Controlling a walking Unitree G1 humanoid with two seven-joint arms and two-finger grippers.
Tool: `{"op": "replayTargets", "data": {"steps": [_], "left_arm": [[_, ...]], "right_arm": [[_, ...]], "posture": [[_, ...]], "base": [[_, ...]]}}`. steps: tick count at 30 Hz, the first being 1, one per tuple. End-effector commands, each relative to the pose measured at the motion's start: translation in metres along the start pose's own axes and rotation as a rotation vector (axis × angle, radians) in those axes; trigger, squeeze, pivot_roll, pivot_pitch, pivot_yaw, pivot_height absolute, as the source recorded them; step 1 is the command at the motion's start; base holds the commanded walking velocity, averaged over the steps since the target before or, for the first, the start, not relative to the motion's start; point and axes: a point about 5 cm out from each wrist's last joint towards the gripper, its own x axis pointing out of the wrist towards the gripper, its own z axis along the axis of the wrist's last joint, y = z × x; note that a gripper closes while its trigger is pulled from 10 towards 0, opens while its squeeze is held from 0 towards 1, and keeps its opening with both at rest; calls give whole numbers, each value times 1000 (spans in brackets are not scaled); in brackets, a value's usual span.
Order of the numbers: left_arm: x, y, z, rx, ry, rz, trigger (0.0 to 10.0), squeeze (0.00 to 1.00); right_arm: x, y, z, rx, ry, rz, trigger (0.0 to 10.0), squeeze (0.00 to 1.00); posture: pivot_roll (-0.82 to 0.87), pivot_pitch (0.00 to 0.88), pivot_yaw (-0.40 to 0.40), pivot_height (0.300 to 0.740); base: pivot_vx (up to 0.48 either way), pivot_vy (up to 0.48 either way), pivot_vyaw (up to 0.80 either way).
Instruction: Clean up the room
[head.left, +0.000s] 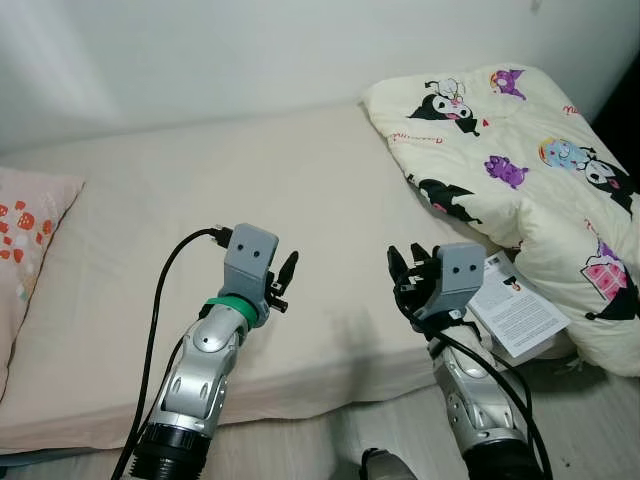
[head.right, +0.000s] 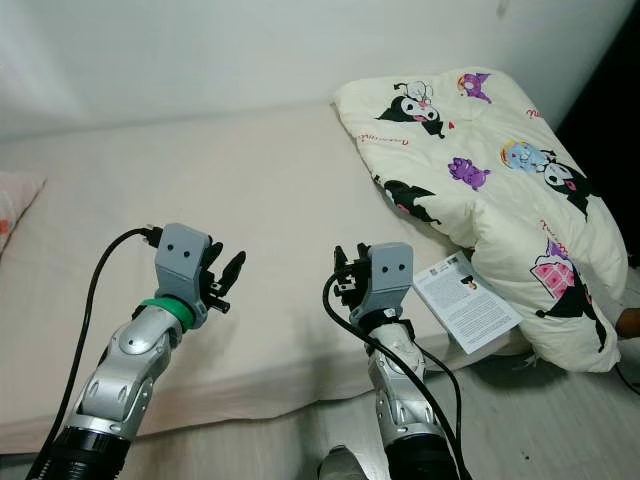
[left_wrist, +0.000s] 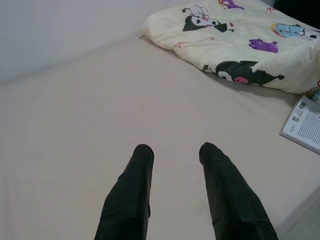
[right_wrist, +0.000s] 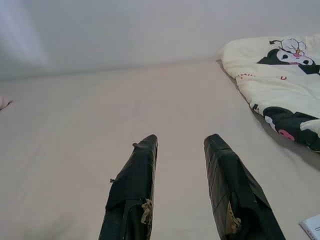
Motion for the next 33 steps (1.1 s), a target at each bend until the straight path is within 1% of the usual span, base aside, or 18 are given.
{"op": "replayTargets", "data": {"steps": [1,11,13,20,28,33], "left_arm": [[-4,4,-6,-2,21,15,10000,0],[-4,3,-6,-3,19,17,10000,0],[-3,3,-6,-6,16,19,10000,0],[-1,3,-5,-7,7,25,10000,0],[-1,2,-6,-21,3,43,10000,0],[2,1,-6,-26,-1,49,10000,0]], "right_arm": [[-1,1,-2,5,15,11,10000,0],[1,1,0,-1,11,16,10000,0],[2,1,0,-3,11,17,10000,0],[2,0,1,-9,11,25,10000,0],[3,2,0,-11,19,46,10000,0],[6,0,2,-16,16,43,10000,0]], "posture": [[-139,72,61,740],[-140,65,57,740],[-147,40,54,740],[-146,28,42,740],[-141,31,26,740],[-148,15,22,740]], "base": [[0,0,0],[0,0,0],[0,0,0],[0,0,0],[0,0,0],[0,0,0]]}}
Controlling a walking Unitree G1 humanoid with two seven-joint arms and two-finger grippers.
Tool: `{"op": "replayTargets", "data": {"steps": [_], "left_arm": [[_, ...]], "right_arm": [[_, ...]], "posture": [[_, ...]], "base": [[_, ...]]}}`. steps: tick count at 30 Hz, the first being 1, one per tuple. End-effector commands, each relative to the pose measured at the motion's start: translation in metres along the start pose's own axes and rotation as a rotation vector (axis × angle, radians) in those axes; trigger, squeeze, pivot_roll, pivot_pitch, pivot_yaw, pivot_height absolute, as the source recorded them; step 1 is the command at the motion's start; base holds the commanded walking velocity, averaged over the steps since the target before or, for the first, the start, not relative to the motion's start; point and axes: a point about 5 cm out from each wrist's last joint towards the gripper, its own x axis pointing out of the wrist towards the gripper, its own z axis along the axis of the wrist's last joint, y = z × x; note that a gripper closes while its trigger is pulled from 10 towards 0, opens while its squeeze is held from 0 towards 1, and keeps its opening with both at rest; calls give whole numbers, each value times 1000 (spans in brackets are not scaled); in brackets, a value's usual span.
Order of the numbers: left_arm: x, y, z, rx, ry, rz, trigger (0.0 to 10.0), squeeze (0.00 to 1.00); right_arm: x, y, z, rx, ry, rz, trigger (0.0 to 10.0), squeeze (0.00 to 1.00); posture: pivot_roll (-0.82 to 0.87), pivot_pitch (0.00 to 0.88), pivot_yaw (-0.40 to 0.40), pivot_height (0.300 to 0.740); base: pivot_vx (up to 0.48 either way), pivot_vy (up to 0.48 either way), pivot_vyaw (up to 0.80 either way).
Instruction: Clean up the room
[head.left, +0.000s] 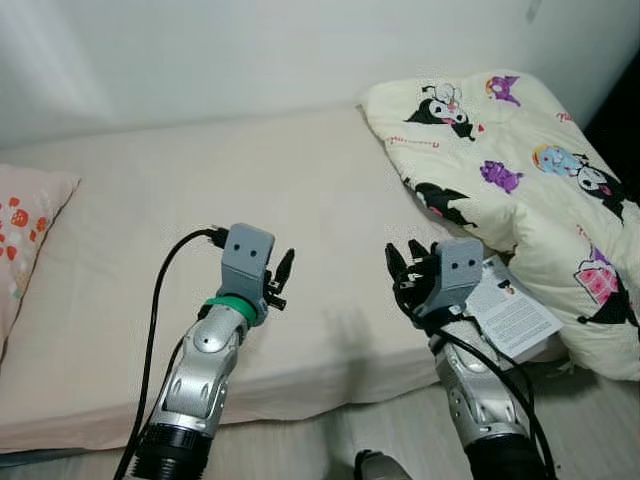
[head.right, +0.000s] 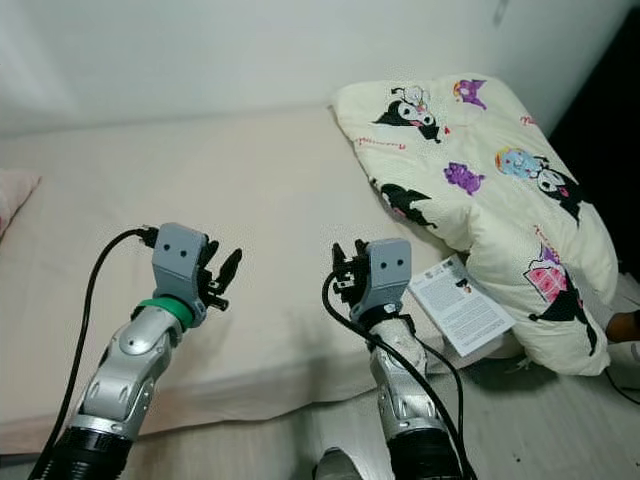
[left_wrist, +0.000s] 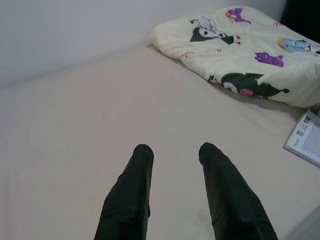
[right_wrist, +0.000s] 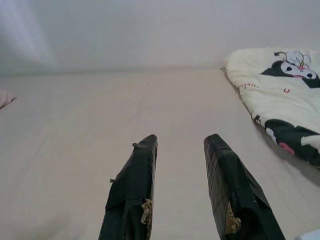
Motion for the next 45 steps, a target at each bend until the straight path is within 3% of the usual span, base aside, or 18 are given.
{"op": "replayTargets", "data": {"steps": [1,12,19,28,45], "left_arm": [[0,0,-6,-8,19,5,10000,0],[4,2,-3,-8,8,5,10000,0],[0,6,-7,-4,4,29,10000,0],[-7,5,-12,-9,7,46,10000,0],[-1,5,-10,-22,6,43,10000,0]], "right_arm": [[0,0,-4,0,24,7,10000,0],[3,1,-3,4,17,7,10000,0],[1,4,-5,9,31,36,10000,0],[7,0,-2,1,25,40,10000,0],[5,-1,-2,4,19,27,10000,0]], "posture": [[-148,15,22,740],[-143,4,25,740],[-129,4,-22,740],[-121,6,-18,740],[-140,4,-1,740]], "base": [[0,0,0],[0,0,0],[0,0,0],[0,0,0],[0,47,0]]}}
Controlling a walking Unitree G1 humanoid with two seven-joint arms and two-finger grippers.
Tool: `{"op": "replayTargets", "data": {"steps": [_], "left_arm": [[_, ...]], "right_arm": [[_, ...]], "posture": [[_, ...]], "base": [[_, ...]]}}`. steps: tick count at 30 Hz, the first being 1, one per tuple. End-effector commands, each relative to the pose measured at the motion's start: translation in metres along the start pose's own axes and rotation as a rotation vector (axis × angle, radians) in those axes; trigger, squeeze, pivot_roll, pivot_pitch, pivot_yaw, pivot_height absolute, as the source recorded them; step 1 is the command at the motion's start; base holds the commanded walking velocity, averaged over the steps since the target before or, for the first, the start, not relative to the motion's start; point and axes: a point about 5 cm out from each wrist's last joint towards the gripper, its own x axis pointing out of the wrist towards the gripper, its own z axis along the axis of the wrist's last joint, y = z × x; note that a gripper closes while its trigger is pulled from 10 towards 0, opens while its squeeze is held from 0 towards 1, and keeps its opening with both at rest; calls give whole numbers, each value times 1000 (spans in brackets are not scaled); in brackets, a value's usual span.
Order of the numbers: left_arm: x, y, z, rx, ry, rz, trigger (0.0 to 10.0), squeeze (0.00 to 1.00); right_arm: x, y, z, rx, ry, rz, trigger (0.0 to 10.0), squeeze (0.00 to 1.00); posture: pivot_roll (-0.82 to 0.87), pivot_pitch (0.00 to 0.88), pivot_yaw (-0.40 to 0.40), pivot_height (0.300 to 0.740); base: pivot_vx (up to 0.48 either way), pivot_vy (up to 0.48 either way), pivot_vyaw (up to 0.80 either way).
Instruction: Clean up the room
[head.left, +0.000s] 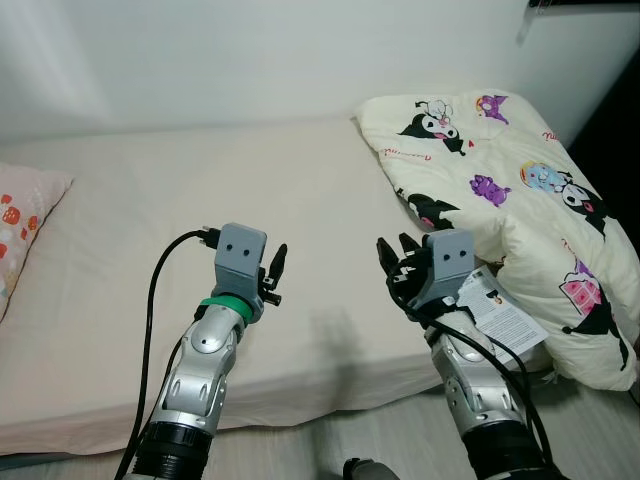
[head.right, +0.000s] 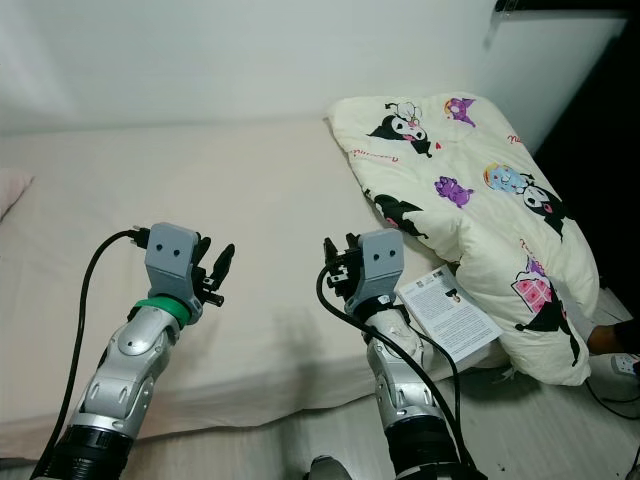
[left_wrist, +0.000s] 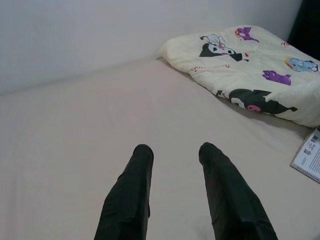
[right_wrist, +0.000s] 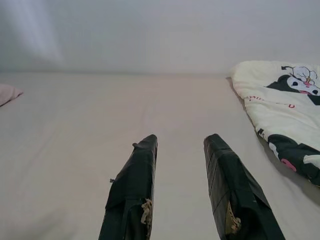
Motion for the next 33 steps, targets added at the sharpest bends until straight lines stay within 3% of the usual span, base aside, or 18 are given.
{"op": "replayTargets", "data": {"steps": [1,6,15,25,33], "left_arm": [[-2,-1,-7,-11,28,-5,10000,0],[-2,-1,-7,-10,28,-3,10000,0],[-2,-1,-8,-9,32,-3,10000,0],[-2,-1,-7,-5,32,-7,10000,0],[-3,-1,-8,-4,35,-1,10000,0]], "right_arm": [[-3,-1,-5,10,14,-11,10000,0],[-3,0,-5,11,17,-11,10000,0],[-4,0,-6,10,20,-12,10000,0],[-5,-1,-6,8,21,-18,10000,0],[-6,0,-7,9,23,-14,10000,0]], "posture": [[-140,8,-1,740],[-139,12,-1,740],[-142,17,0,740],[-139,15,4,740],[-139,19,2,740]], "base": [[0,322,0],[0,320,0],[0,-98,0],[0,134,0],[0,480,0]]}}
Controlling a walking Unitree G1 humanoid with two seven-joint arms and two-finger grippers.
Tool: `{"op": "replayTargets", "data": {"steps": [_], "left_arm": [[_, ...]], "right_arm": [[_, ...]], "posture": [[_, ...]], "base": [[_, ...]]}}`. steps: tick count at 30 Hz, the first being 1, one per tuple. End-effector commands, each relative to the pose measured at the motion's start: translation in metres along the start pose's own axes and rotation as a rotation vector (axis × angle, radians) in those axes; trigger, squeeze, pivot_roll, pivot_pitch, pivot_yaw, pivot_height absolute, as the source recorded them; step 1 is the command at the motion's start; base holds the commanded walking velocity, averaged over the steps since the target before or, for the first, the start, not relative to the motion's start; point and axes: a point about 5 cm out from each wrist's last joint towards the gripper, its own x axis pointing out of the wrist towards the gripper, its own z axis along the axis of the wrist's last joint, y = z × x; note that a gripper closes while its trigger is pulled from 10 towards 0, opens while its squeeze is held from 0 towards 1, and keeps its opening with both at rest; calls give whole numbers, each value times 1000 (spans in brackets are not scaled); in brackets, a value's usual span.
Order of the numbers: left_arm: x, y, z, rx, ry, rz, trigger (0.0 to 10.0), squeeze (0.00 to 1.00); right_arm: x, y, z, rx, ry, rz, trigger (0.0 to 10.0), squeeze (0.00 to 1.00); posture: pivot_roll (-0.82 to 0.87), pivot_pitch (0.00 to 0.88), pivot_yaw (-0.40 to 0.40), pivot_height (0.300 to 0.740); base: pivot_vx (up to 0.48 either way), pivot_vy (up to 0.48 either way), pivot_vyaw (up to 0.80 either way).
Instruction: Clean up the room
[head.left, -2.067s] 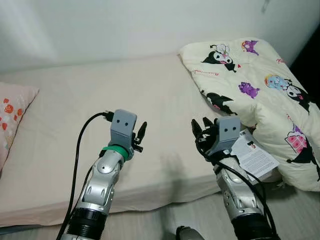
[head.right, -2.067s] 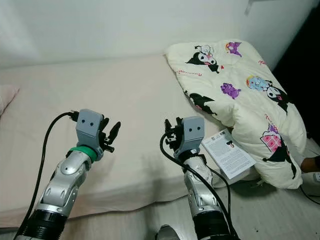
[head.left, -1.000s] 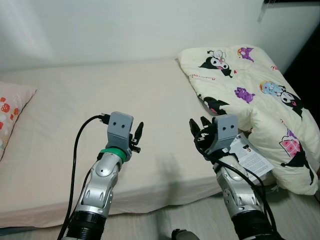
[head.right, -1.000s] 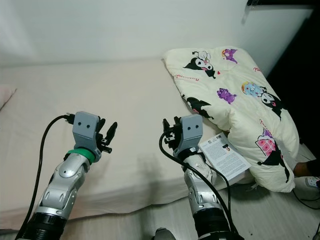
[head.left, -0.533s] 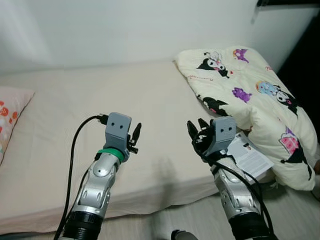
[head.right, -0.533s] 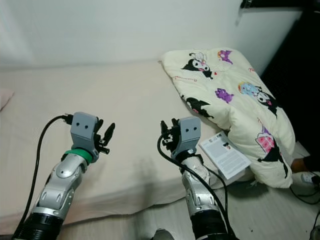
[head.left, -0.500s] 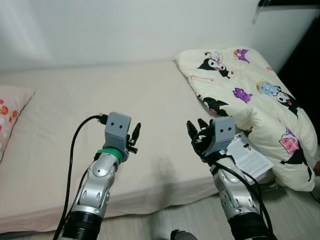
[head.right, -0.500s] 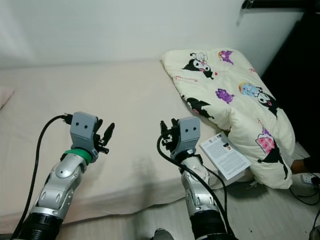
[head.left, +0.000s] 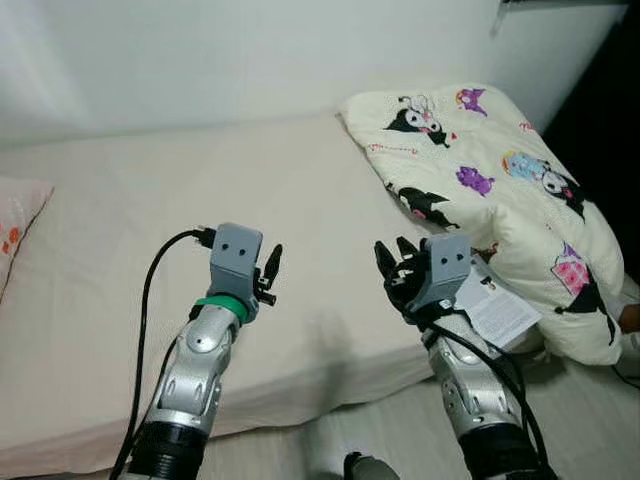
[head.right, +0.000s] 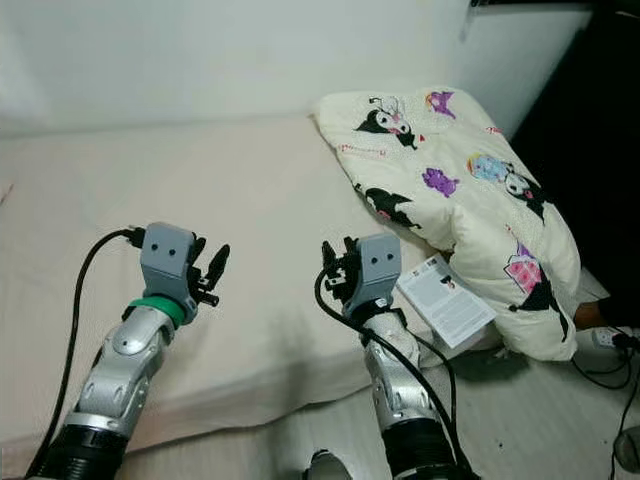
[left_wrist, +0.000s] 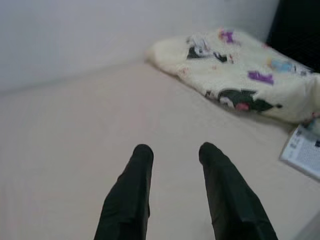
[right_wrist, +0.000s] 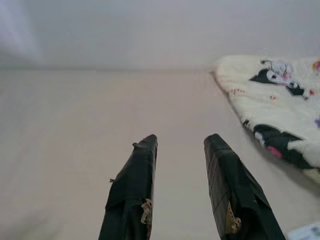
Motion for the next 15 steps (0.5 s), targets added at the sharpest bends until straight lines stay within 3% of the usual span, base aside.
{"op": "replayTargets", "data": {"steps": [1,15], "left_arm": [[-5,8,-11,4,45,23,10000,0],[-4,9,-10,4,44,27,10000,0]], "right_arm": [[-1,8,-4,23,12,14,10000,0],[-1,8,-5,23,13,11,10000,0]], "posture": [[-140,20,2,740],[-141,22,4,740]], "base": [[0,480,0],[0,455,0]]}}
